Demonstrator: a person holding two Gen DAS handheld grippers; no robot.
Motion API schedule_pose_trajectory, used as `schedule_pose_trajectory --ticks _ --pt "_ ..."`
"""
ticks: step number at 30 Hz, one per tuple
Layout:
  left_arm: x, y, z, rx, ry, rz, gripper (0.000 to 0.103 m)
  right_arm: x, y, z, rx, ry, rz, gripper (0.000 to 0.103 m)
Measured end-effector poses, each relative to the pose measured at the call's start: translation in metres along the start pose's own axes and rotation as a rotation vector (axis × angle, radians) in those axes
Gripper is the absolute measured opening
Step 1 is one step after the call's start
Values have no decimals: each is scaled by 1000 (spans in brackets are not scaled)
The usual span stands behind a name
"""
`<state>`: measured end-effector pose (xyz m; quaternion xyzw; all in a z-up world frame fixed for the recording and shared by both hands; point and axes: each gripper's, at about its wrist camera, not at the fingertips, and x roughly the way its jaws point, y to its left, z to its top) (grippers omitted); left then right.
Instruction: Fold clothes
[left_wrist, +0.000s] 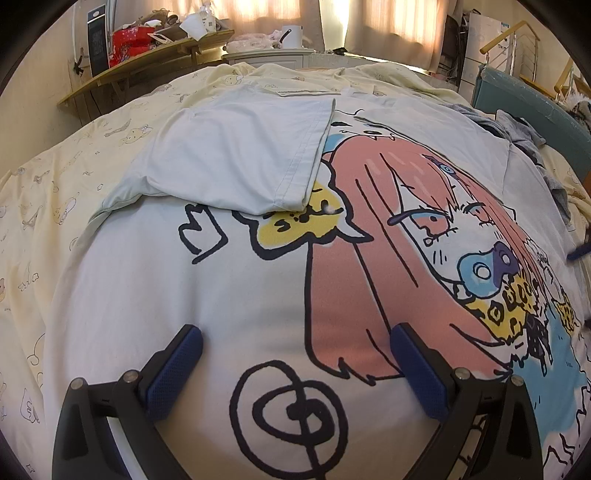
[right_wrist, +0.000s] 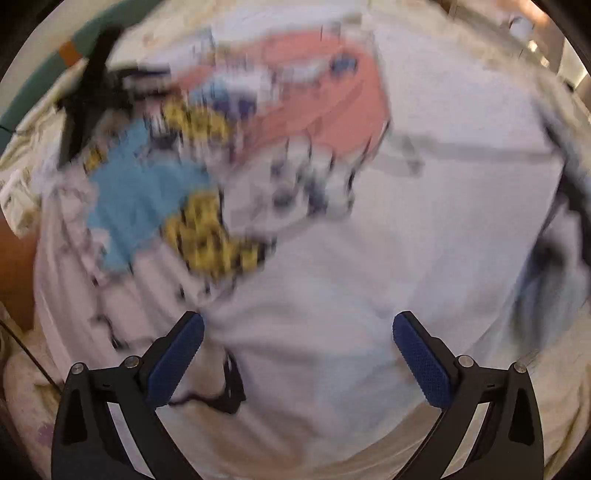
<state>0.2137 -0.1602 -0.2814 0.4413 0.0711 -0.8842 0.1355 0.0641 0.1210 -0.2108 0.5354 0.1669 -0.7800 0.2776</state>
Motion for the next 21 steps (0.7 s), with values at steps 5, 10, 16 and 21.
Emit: schedule_pose_trajectory --ticks 5,10,16,21 --pt "0 -1 0 1 0 0 102 6 3 50 -73 -114 34 103" --pt "0 -2 0 0 0 0 102 33 23 79 -164 -142 51 103" --pt "1 -3 0 0 1 0 102 66 17 95 -117 -84 49 103" --pt "1 -3 -2 -2 -15 1 102 73 8 90 -9 -29 79 103"
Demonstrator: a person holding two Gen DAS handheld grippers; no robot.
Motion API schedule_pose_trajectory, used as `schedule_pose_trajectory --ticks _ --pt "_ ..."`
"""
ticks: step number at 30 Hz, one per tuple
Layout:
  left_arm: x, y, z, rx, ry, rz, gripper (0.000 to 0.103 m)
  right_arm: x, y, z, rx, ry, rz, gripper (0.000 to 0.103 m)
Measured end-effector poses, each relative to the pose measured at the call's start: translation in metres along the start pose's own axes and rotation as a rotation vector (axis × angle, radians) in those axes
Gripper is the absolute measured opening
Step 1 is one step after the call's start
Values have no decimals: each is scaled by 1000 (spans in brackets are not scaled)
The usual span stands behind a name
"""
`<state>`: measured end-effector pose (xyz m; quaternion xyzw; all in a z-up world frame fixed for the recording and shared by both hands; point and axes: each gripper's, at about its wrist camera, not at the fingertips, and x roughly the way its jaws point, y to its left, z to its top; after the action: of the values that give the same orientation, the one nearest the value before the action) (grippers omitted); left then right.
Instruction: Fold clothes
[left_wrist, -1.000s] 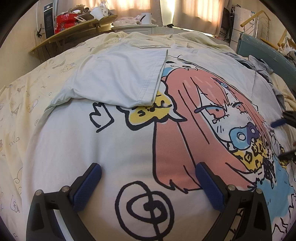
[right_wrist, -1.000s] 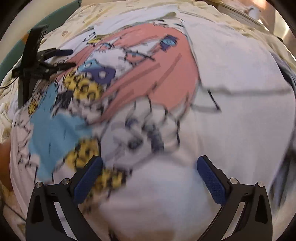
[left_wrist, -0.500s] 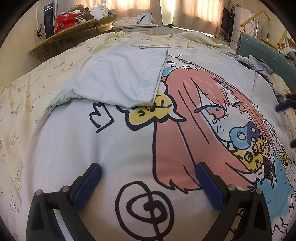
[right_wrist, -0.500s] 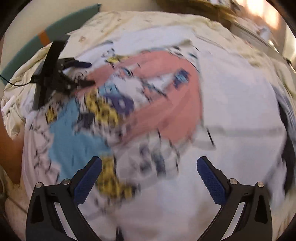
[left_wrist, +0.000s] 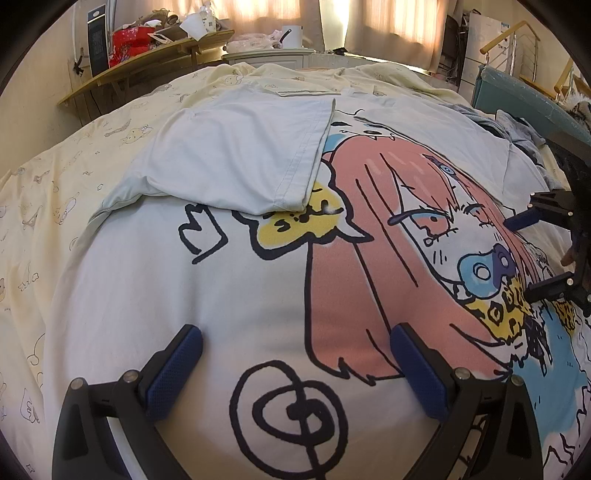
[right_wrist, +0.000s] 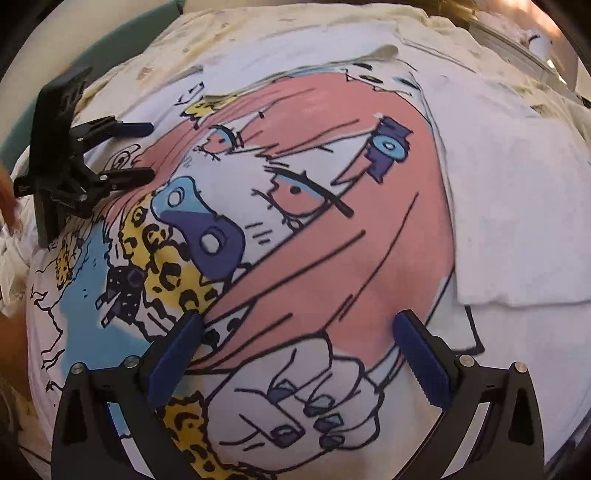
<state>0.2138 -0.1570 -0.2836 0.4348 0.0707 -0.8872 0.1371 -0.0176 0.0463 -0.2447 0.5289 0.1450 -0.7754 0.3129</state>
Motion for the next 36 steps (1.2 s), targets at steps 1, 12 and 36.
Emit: schedule_pose_trajectory --ticks 1,12,36 --pt "0 0 -1 -1 -5 0 102 0 1 0 -3 14 -3 103" --pt "4 0 3 -7 14 -4 103 -9 -3 -19 49 39 9 103" --pt "21 85 229 398 93 -248 93 -112 -204 115 93 -149 -4 69"
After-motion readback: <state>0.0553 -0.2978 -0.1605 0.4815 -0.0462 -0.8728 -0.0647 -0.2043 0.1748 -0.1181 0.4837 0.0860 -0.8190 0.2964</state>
